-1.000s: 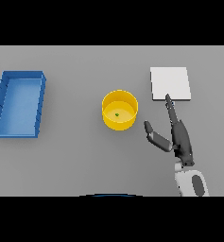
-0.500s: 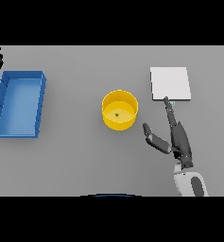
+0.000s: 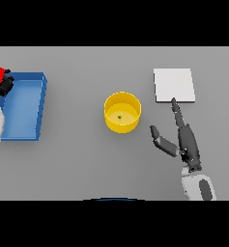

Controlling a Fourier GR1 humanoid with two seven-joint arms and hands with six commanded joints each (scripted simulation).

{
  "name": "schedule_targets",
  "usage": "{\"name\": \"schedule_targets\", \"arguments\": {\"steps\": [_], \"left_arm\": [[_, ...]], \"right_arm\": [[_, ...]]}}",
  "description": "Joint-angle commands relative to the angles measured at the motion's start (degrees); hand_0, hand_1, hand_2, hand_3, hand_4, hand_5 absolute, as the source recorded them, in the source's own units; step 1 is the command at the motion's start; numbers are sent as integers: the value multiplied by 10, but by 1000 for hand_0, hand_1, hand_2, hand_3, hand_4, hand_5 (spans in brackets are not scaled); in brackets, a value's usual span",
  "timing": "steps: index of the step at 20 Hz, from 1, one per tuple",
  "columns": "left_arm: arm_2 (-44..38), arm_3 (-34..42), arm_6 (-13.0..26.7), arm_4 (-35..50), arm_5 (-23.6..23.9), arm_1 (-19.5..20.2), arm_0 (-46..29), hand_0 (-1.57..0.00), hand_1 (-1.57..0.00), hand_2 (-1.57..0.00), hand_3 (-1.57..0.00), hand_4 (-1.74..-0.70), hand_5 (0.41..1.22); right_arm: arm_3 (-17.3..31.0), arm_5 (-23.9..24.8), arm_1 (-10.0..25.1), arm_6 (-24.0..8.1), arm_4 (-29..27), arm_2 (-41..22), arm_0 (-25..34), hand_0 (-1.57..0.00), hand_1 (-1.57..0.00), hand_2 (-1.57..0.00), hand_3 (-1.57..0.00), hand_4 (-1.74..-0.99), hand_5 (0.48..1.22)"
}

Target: Pick up the red beaker and tilt it to pour out 1 green nut into yellow bowl. Pick up the yellow bowl and place it on the metallic measuring scale.

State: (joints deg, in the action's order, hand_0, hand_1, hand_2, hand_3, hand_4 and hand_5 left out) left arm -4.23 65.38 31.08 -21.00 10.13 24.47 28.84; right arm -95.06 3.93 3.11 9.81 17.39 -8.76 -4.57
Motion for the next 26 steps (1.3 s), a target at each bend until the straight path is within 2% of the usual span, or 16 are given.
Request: {"name": "schedule_targets", "arguments": {"steps": [1, 3, 5, 6, 8, 10, 11, 13, 16, 19, 20, 21, 22, 24, 26], "left_arm": [[3, 9, -1, -6, -2, 5, -10, -1571, -1571, -1571, -1555, -1741, 1046], [16, 25, -1, -19, -4, 5, -28, -1571, -1571, -1571, -1561, -1645, 941], [21, 41, 9, -23, -13, 9, -37, -1571, -1571, -1563, -1536, -1401, 848], [23, 49, 16, -23, -19, 10, -42, -1571, -1543, -1501, -1470, -1275, 810], [25, 62, 7, -16, -32, 13, -51, -1393, -1215, -1209, -1136, -1068, 749], [25, 62, 18, -15, -41, 19, -57, -965, -796, -816, -768, -958, 696], [35, 60, 19, -18, -49, 15, -56, -772, -637, -652, -614, -920, 677], [46, 45, 8, -27, -64, 23, -56, -494, -407, -417, -393, -857, 657], [51, 33, -8, -30, -69, 23, -50, -252, -208, -213, -201, -810, 657], [48, 29, -28, -28, -63, 22, -52, -129, -106, -109, -102, -790, 649], [45, 23, -30, -29, -60, 25, -43, -103, -85, -87, -82, -782, 651], [48, 26, -38, -33, -56, 24, -49, -82, -67, -69, -65, -773, 655], [49, 26, -42, -33, -55, 24, -49, -65, -54, -55, -52, -763, 657], [48, 30, -39, -27, -57, 20, -44, -41, -34, -35, -33, -750, 661], [49, 32, -54, -26, -57, 20, -43, -26, -21, -22, -21, -743, 664]], "right_arm": [[3, 1, -1, 5, 2, -1, -6, 1, 1, 1, 1, -1013, 644], [-1, 4, -4, -4, 7, -5, -4, 1, 1, 1, 1, -1021, 636], [-6, 8, -3, -5, 9, -3, -2, 1, 1, 1, 1, -1017, 635], [-14, 7, -5, -10, 6, -3, -4, 1, 1, 1, 1, -1012, 634], [-3, 6, -5, 5, 2, -2, -11, 1, 1, 1, 1, -1007, 635], [-6, 5, -7, -2, -2, 0, -6, 1, 1, 1, 1, -1004, 635], [-10, 6, -9, -5, -1, -2, -6, 1, 1, 1, 1, -1005, 634], [-8, 5, -7, -3, 2, -4, -4, 1, 1, 1, 1, -1009, 639], [-9, 2, -4, 0, 3, -4, -7, 1, 1, 1, 1, -1012, 639], [-5, 3, 0, -20, 9, -3, -3, 1, 1, 1, 1, -1021, 640], [-11, -3, 10, -38, 20, -7, 4, 1, 1, 1, 1, -1020, 640], [-11, -21, 21, -25, 17, -13, 10, 1, 1, 1, 1, -1014, 666], [-7, -39, 33, -29, 24, -22, 20, 1, 1, 1, 1, -1005, 669], [13, -73, 88, -44, 68, -38, 70, 1, 1, 1, 1, -1044, 679], [18, -110, 126, -61, 101, -60, 109, 1, 1, 1, 1, -1094, 677]]}}
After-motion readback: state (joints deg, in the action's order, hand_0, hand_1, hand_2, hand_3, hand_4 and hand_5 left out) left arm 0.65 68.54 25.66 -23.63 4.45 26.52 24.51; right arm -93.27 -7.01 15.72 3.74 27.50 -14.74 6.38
